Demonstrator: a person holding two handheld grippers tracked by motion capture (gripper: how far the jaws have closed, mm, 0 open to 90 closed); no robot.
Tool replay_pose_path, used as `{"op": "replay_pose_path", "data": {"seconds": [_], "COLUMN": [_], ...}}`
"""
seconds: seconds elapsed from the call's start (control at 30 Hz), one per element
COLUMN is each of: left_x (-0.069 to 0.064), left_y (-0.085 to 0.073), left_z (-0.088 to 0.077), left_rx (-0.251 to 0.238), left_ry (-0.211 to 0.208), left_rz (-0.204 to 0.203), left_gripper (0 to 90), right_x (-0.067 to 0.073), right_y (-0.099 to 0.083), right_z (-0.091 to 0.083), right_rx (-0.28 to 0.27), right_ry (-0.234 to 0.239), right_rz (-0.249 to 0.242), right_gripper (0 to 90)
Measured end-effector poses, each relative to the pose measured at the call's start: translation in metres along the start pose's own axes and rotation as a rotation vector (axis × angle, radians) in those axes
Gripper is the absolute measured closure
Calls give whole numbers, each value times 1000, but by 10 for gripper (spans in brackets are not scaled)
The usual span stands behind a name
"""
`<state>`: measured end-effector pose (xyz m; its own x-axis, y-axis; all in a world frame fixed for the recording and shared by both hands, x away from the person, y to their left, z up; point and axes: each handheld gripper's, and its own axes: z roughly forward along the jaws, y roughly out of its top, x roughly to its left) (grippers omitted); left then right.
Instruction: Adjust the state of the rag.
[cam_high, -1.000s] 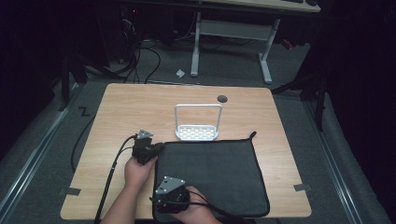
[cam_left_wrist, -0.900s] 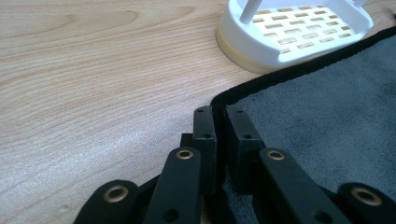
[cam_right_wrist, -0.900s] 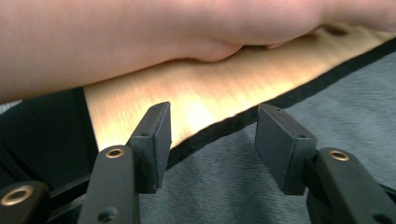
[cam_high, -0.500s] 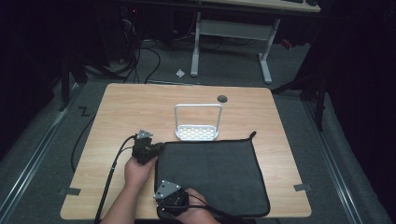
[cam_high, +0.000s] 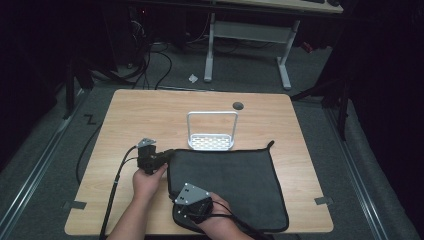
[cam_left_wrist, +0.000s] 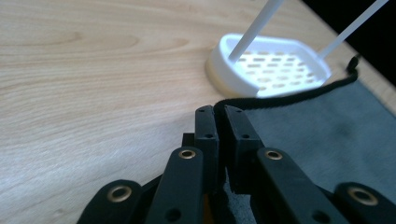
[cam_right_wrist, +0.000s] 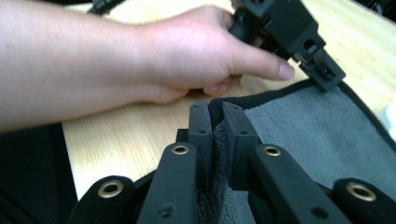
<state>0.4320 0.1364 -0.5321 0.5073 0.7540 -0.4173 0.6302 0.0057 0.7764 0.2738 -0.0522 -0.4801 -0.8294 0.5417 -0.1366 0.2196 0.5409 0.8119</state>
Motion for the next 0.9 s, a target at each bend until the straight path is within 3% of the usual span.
{"op": "replay_pose_path", "data": {"seconds": [0.27,0.37,0.43,0.47,0.73,0.9], "left_x": [6,15,27,27,66,76], "left_y": [1,-2,-4,-4,-5,3], "left_z": [-8,-20,-35,-35,-105,-138], "left_rx": [-26,-28,-33,-33,-73,-87], "left_ry": [10,27,46,46,123,165], "left_rz": [-40,-53,-65,-65,-91,-82], "left_gripper": [845,845,845,846,847,847], "right_x": [8,20,27,27,64,81], "right_y": [4,9,14,14,52,77], "right_z": [5,15,22,22,56,66], "right_rx": [-22,-32,-34,-34,-71,-108], "right_ry": [20,43,60,60,141,170], "right_rz": [-19,-39,-46,-46,-113,-149], "right_gripper": [838,837,837,837,837,838]}}
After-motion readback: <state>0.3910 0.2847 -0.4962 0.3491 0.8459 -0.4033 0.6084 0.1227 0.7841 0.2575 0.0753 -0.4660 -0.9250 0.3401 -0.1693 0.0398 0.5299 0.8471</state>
